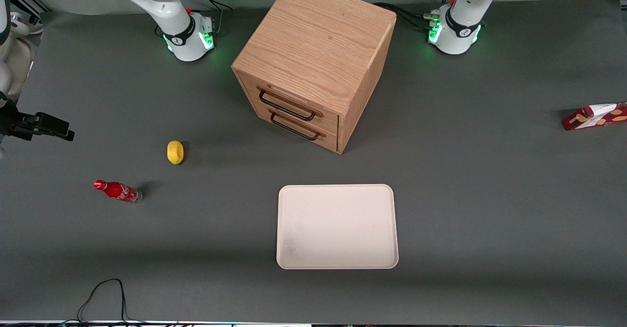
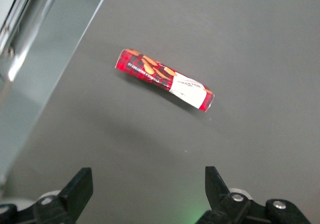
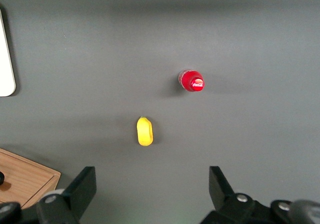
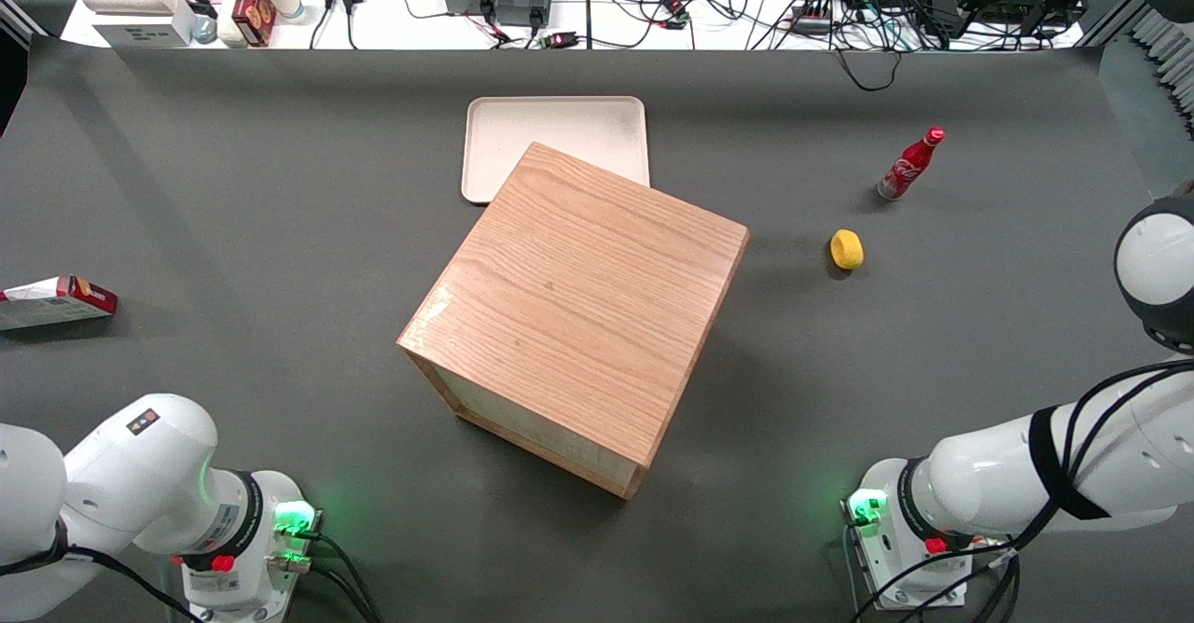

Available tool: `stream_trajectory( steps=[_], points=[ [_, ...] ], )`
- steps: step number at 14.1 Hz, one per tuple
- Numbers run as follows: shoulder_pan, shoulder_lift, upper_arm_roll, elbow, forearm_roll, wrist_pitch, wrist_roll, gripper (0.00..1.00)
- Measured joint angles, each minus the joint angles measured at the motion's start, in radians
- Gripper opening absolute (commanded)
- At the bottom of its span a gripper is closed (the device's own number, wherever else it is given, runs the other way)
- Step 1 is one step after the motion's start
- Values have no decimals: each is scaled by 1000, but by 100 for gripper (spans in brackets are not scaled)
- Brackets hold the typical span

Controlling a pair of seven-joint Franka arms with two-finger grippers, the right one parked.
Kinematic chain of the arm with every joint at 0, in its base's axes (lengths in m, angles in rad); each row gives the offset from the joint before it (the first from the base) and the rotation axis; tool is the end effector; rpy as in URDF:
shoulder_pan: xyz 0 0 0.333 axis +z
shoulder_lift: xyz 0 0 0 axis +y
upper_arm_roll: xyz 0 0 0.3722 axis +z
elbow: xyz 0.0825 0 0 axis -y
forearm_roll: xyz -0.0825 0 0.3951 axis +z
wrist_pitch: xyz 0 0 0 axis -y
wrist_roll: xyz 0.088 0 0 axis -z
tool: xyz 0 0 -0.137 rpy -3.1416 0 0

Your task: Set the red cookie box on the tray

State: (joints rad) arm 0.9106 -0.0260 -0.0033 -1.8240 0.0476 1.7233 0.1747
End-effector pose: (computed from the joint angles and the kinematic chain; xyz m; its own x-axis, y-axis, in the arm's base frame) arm 0.3366 0.4399 0.5556 0.7460 0.6609 -0.0817 0.6607 -0.7499 -0.0327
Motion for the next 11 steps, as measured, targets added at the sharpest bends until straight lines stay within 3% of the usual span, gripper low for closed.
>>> stream_trajectory(
  steps=[6,11],
  points=[
    [18,38,0,0,-30,121,-612,100],
    [17,122,-5,-15,-52,187,-719,100]
  ],
)
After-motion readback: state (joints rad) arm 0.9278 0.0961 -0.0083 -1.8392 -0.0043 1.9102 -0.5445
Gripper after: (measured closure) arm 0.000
